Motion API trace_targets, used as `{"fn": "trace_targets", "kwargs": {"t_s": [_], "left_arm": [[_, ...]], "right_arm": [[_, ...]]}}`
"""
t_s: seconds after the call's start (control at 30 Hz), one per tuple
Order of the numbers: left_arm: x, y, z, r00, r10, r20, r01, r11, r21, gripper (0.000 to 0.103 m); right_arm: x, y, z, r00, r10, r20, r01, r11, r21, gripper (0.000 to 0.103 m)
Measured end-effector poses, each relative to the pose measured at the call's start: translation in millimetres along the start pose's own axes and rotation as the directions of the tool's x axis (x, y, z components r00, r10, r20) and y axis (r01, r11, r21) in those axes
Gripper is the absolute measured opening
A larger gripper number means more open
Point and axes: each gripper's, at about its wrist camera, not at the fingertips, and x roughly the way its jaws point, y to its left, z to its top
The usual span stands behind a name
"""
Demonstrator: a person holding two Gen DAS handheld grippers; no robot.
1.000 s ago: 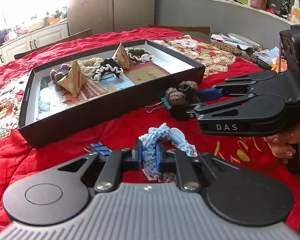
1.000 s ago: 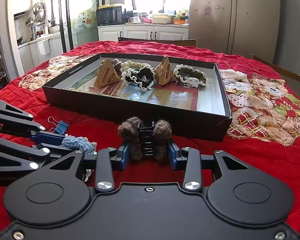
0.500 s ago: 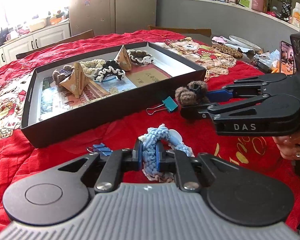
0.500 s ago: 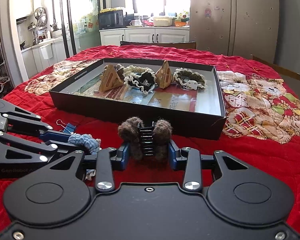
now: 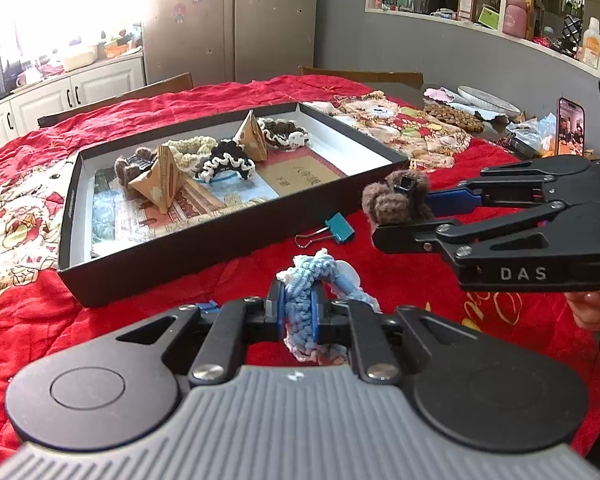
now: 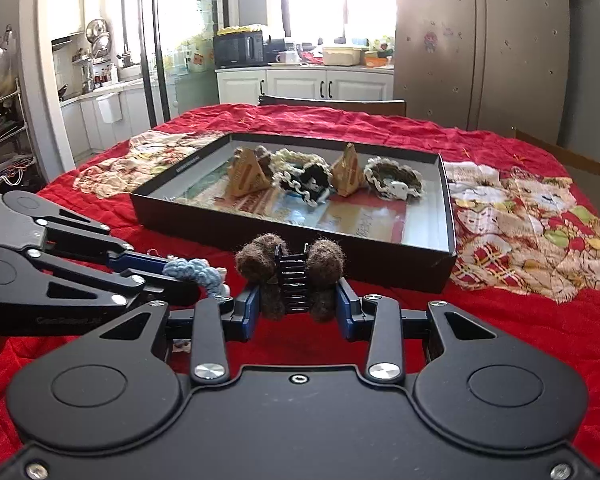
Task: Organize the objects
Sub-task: 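Carry the brown clip and blue scrunchie over the black box with both tools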
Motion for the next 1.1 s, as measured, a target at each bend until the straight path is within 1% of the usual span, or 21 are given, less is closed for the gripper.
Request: {"fn": "trace_targets", "kwargs": {"t_s": [0.47,0.93,1.1], "left_arm": [[-19,13,20,0.997,0.027,0.079,-0.025,0.999,-0.025,0.015],[-32,54,52,0.981,0.131,0.146,-0.118,0.989,-0.093,0.015],[-34,67,62,0.971,0.17,0.167,-0.152,0.981,-0.116,0.015]], "right_arm": [[-16,7,16,0.999,0.017,0.048,-0.015,0.999,-0.034,0.036],[-15,-3,47,0.995,-0.011,0.1,0.014,0.999,-0.029,0.036],[-10,-9,62,0.992,-0.043,0.117,0.047,0.999,-0.027,0.036]]}}
